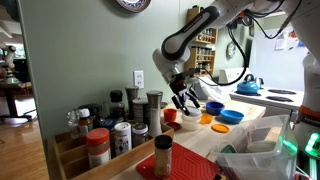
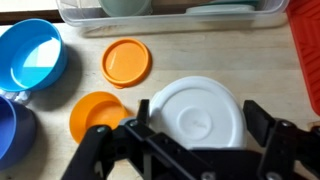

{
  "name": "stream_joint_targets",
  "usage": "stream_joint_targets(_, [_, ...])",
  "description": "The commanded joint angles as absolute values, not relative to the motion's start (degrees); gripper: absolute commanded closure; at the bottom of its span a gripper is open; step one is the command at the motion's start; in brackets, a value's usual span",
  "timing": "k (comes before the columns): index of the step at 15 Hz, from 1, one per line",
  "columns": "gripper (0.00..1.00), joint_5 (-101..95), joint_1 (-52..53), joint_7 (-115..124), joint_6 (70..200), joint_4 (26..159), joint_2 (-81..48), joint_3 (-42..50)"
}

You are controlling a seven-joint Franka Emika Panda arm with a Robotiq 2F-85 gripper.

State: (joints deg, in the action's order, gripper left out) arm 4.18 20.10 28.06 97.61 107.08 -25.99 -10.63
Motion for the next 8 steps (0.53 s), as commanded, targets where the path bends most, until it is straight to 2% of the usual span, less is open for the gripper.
stream_joint_targets(1, [0.07,3.62,20.51,27.84,96.95,106.14,-27.03,-10.00])
stream_joint_targets(8, [0.08,3.56,20.48,27.67,96.85,105.30,-27.74,-9.64])
